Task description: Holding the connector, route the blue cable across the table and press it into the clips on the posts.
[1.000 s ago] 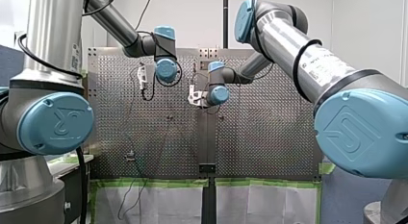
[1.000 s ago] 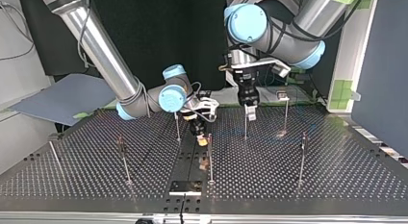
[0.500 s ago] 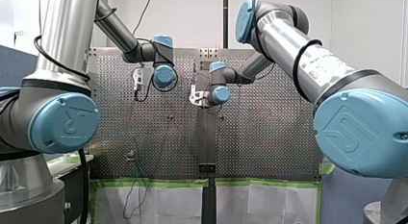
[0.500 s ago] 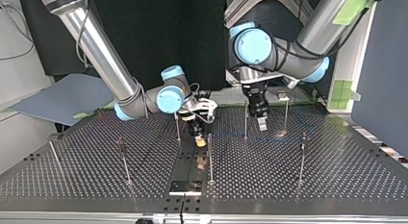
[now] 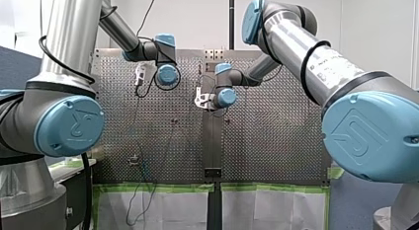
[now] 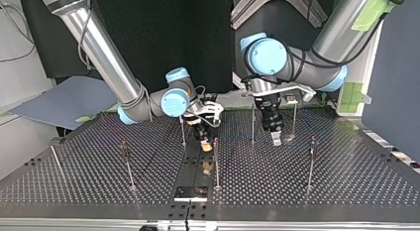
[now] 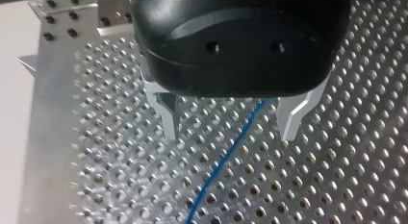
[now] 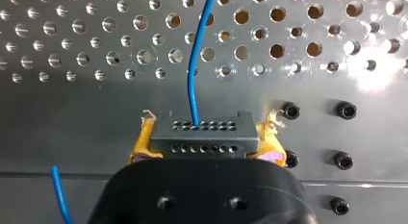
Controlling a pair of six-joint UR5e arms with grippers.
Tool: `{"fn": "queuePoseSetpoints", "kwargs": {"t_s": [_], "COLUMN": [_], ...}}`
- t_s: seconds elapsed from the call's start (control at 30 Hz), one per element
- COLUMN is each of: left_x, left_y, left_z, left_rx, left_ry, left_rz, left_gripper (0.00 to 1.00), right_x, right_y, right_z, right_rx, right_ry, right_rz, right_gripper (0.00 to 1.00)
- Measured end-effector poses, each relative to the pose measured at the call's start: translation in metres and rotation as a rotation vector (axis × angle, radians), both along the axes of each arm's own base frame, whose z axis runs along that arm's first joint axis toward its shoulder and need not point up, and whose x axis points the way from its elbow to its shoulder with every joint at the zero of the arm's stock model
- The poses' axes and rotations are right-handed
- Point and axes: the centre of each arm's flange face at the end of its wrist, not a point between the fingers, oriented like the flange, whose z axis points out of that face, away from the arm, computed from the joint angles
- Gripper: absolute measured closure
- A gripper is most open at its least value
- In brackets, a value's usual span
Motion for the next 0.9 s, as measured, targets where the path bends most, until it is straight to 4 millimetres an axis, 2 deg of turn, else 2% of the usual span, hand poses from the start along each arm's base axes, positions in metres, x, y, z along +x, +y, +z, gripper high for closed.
{"fn": "queuePoseSetpoints", "kwargs": {"t_s": [0.3,0.47,0.83,0.87,0.9], "left_x": [0.025,0.035,0.039,0.039,0.039], "left_y": [0.003,0.004,0.009,0.009,0.009], "left_z": [-0.015,-0.011,-0.007,-0.007,-0.007], "left_rx": [0.067,0.061,0.061,0.061,0.06], "left_ry": [0.046,0.025,0.031,0.032,0.033], "left_rz": [0.028,0.029,0.041,0.041,0.041], "left_gripper": [0.0,0.0,0.0,0.25,0.25], "right_x": [0.0,0.0,0.0,0.0,0.0], "right_y": [0.0,0.0,0.0,0.0,0.0], "right_z": [0.0,0.0,0.0,0.0,0.0], "right_rx": [0.0,0.0,0.001,0.001,0.001], "right_ry": [0.001,0.001,0.002,0.002,0.002], "right_rz": [0.001,0.001,0.002,0.002,0.002], "right_gripper": [1.0,1.0,1.0,1.0,1.0]}}
